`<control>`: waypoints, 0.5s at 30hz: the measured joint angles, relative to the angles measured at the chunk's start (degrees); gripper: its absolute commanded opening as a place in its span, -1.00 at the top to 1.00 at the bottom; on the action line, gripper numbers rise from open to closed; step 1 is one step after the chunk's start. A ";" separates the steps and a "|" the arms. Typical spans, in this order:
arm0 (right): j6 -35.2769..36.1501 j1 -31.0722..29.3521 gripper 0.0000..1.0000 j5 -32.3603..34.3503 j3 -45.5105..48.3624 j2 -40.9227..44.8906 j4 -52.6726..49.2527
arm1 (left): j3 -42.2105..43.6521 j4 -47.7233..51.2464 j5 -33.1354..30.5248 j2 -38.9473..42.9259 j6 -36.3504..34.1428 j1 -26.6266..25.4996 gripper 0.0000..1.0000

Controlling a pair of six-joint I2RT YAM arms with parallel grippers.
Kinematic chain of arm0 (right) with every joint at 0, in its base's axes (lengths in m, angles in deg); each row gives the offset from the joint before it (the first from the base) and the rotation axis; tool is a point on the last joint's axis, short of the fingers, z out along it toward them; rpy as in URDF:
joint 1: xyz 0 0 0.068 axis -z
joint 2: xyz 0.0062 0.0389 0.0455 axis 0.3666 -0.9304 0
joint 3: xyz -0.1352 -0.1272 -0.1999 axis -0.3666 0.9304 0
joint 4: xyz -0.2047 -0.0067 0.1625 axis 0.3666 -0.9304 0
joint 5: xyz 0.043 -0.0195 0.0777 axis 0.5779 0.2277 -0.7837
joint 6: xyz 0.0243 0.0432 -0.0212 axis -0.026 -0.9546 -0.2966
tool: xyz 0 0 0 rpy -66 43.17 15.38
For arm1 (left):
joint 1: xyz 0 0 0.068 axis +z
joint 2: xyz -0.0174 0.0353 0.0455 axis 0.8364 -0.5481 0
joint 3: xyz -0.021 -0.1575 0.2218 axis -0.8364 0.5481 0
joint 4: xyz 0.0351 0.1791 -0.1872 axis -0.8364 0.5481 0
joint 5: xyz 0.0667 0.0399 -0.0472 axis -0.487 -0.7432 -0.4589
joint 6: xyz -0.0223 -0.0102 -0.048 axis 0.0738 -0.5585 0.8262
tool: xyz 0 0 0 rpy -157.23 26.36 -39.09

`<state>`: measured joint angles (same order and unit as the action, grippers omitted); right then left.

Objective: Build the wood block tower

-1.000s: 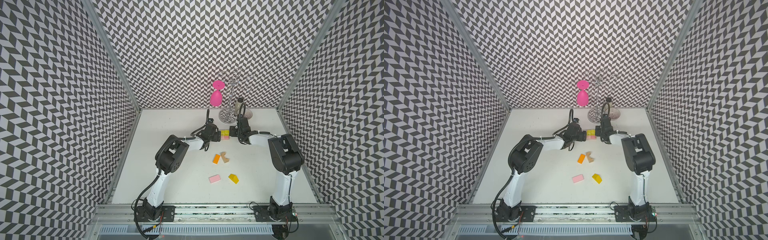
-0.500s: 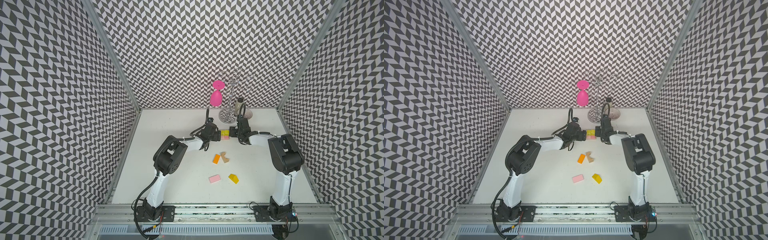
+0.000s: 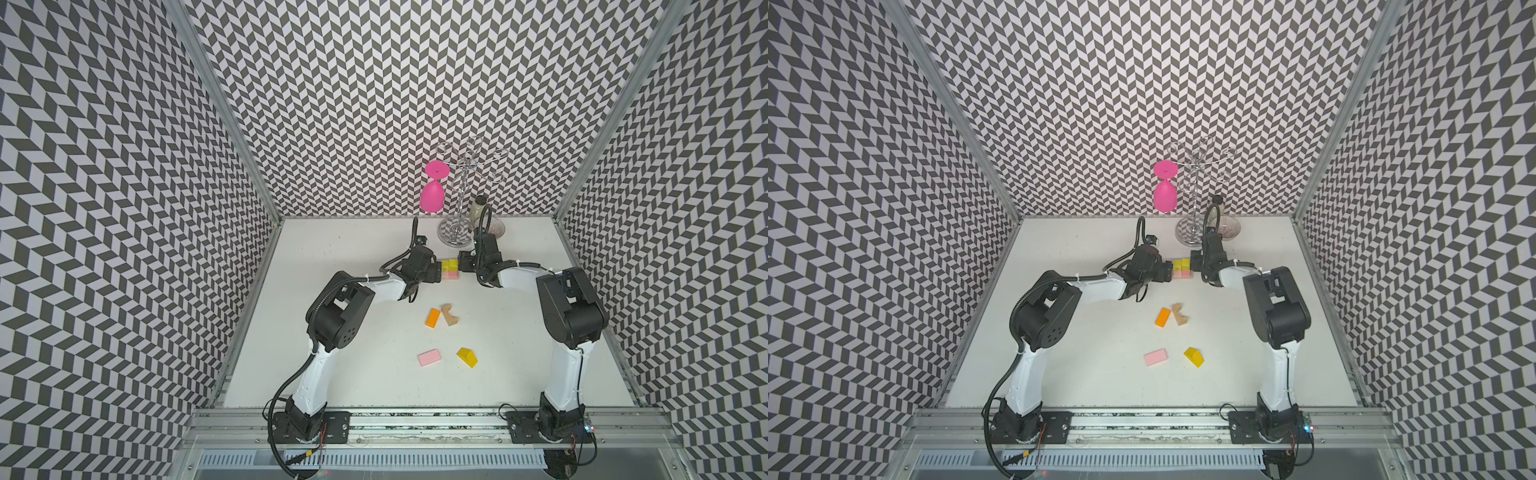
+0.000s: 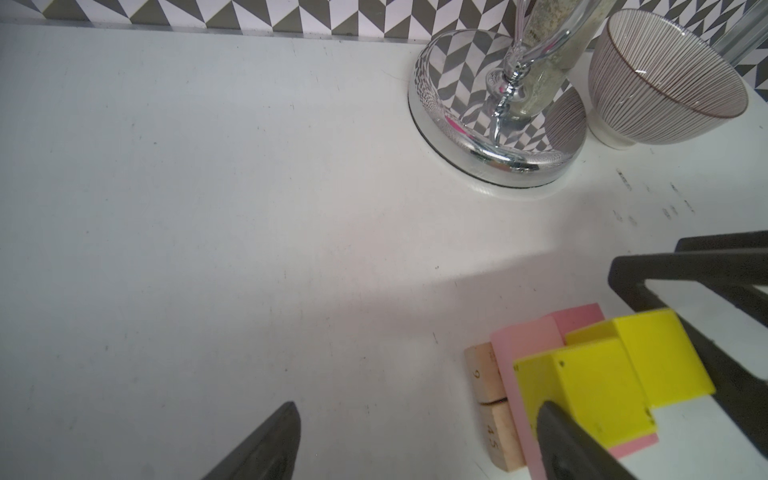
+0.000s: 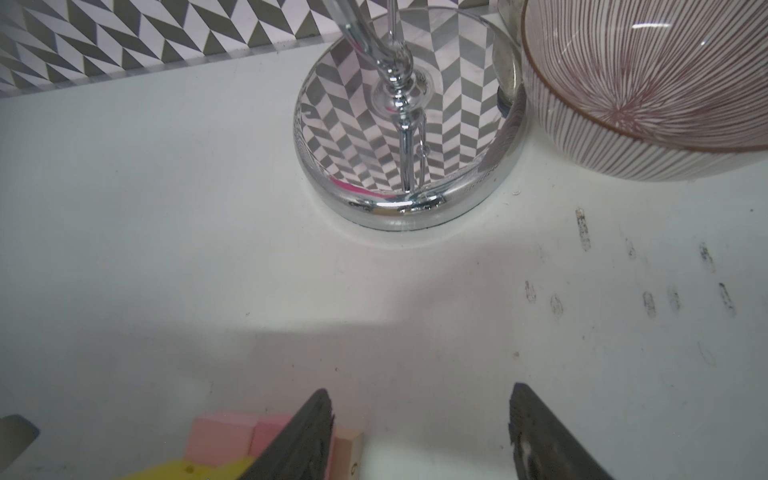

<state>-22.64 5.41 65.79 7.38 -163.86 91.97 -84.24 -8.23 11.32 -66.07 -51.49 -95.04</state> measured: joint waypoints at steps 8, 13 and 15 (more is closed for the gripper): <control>0.11 0.26 -0.34 -0.70 -0.94 -0.57 0.00 | 0.15 0.00 0.02 0.02 0.00 -0.15 -0.79; 0.15 0.26 -0.34 -0.76 -1.09 -0.81 -0.02 | 0.20 0.00 0.02 0.02 0.00 -0.22 -0.79; 0.15 0.26 -0.34 -0.74 -1.11 -0.83 -0.02 | 0.20 0.00 0.02 0.02 -0.02 -0.22 -0.79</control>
<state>-22.49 5.67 65.05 6.26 -164.69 91.95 -84.04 -8.23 11.34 -66.05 -51.51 -95.26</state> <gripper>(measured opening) 0.668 0.896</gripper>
